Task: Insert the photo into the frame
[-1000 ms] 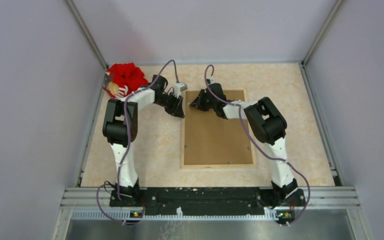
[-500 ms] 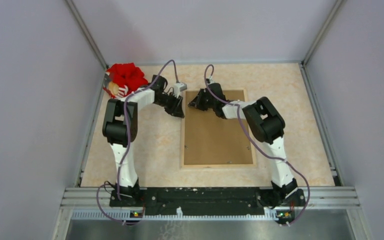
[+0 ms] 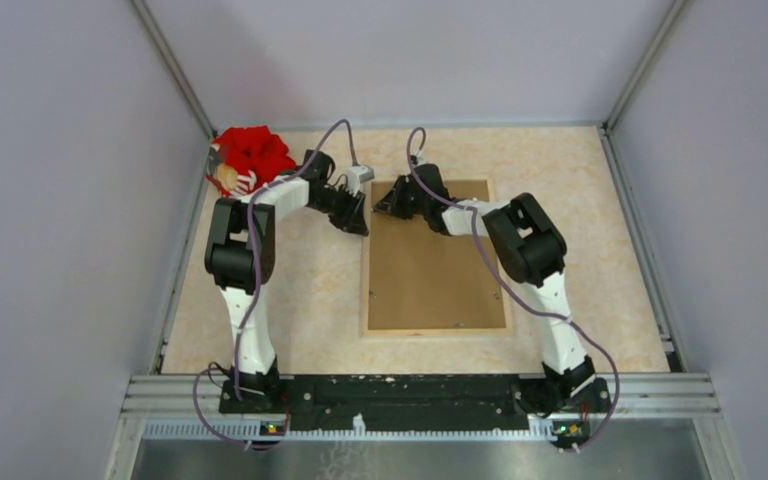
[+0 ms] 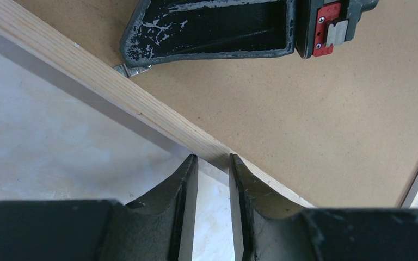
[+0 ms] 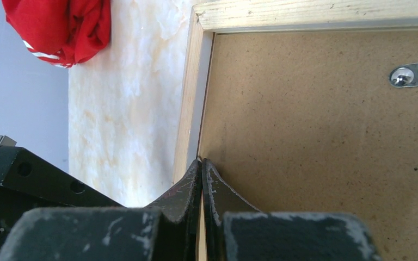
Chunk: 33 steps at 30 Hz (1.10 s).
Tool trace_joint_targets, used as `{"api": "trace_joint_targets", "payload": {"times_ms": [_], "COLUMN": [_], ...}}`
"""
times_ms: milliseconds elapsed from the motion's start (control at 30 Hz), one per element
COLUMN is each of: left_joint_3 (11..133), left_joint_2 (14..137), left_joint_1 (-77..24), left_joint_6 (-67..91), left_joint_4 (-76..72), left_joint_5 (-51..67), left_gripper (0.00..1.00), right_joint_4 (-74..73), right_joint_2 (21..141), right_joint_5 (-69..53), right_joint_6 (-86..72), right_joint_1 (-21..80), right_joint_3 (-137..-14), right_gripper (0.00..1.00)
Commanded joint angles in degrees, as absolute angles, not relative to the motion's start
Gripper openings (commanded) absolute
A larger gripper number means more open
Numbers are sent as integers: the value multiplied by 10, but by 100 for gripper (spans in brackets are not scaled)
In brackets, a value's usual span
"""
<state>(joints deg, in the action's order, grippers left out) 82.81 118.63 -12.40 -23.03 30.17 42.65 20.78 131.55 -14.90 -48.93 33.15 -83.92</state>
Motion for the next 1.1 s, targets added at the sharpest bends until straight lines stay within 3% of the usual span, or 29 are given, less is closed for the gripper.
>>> {"api": "trace_joint_targets", "payload": {"times_ms": [0, 400, 667, 1067], "left_joint_3": [814, 816, 799, 791], "left_joint_2": [1181, 1178, 1165, 1164], "left_joint_1": [-122, -121, -118, -113], "left_joint_6": [-258, -253, -278, -279], "left_joint_4": [314, 317, 330, 324], "left_joint_5": [395, 397, 399, 404], "left_gripper": [32, 32, 33, 33], "right_joint_4": [178, 217, 190, 87], "right_joint_2": [1317, 1247, 1182, 1323], "right_joint_5": [-140, -157, -145, -198], "right_joint_6": [-464, -458, -439, -415], "right_joint_1": [330, 305, 259, 306], "right_joint_3": [-830, -795, -773, -903], "right_gripper": [0, 0, 16, 6]}}
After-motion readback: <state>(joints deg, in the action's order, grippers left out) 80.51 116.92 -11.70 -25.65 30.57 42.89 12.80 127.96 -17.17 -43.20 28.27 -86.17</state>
